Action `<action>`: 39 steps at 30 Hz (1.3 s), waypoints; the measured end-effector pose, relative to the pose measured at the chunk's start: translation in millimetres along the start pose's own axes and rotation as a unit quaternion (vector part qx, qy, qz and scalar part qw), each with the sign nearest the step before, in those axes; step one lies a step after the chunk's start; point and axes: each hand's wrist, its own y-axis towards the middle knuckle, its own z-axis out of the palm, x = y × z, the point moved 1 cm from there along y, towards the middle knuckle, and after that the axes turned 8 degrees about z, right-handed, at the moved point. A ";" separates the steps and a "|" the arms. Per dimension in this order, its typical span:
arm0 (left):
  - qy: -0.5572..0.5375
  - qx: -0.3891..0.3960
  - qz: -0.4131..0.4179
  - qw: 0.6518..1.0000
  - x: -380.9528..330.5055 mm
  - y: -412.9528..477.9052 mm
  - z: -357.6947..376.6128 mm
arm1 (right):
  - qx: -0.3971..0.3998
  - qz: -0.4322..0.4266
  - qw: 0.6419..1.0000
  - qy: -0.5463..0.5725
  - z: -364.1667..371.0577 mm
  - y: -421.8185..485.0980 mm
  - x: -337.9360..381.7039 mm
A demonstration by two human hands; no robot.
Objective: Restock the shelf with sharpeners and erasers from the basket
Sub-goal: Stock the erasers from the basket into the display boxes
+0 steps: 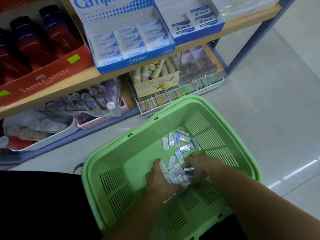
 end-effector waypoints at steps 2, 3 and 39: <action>-0.018 0.010 -0.004 1.000 2.3 6.0 -6.5 | 0.013 0.005 1.000 -0.004 -1.3 3.7 -0.7; -0.022 0.008 -0.003 1.000 3.3 8.2 -9.9 | 0.022 0.009 1.000 -0.016 -1.4 6.0 -0.5; 0.155 0.098 0.095 0.978 -17.9 22.1 6.2 | 0.084 0.011 0.898 0.432 -13.3 12.5 -19.1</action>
